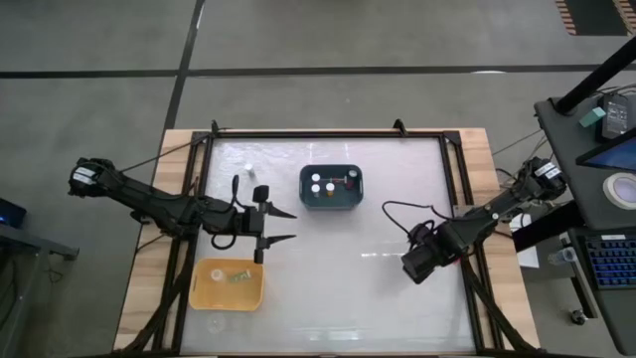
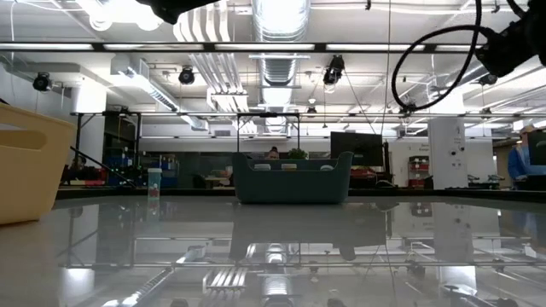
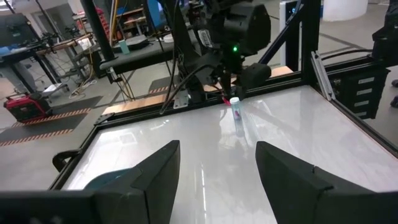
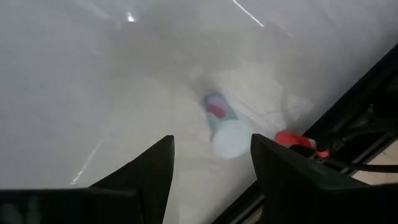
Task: Pick and place medicine bottles into bin by pill shape (circle, oval)
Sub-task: Put the blue capsule bottle into the blue bin
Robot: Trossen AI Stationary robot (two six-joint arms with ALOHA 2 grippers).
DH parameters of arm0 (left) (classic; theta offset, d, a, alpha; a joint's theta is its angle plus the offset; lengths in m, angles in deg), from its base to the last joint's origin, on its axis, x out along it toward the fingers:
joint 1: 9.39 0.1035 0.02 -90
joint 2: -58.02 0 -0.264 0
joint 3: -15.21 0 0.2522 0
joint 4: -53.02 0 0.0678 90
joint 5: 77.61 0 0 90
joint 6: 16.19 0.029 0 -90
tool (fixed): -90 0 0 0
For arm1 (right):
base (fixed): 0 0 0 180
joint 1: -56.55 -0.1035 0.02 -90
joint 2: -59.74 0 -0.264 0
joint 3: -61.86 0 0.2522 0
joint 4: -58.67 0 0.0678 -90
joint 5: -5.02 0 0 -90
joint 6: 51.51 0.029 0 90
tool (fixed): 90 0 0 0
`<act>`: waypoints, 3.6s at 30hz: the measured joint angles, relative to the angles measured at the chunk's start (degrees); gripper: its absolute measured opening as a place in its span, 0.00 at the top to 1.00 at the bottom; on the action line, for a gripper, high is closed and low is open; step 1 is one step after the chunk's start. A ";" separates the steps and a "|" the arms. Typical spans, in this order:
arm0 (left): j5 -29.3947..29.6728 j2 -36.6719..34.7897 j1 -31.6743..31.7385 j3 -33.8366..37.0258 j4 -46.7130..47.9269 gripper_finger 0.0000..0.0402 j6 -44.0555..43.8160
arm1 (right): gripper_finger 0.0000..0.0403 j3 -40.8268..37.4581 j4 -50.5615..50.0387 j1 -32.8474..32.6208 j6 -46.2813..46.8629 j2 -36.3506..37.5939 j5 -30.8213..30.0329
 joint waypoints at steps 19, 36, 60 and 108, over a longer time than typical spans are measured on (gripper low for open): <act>-0.02 0.00 0.00 0.00 0.01 0.51 -0.02 | 0.49 -7.29 4.47 -3.61 2.35 0.02 0.15; -0.02 0.01 0.00 0.00 0.03 0.51 0.00 | 0.73 -7.29 5.88 -3.61 2.40 0.05 0.15; 0.07 0.00 0.00 0.27 0.06 0.51 0.09 | 0.71 0.68 4.94 5.51 -7.87 0.06 -0.54; 0.50 0.02 -0.01 0.66 0.11 0.51 0.22 | 0.71 46.09 -3.06 42.56 -76.18 -33.00 -12.02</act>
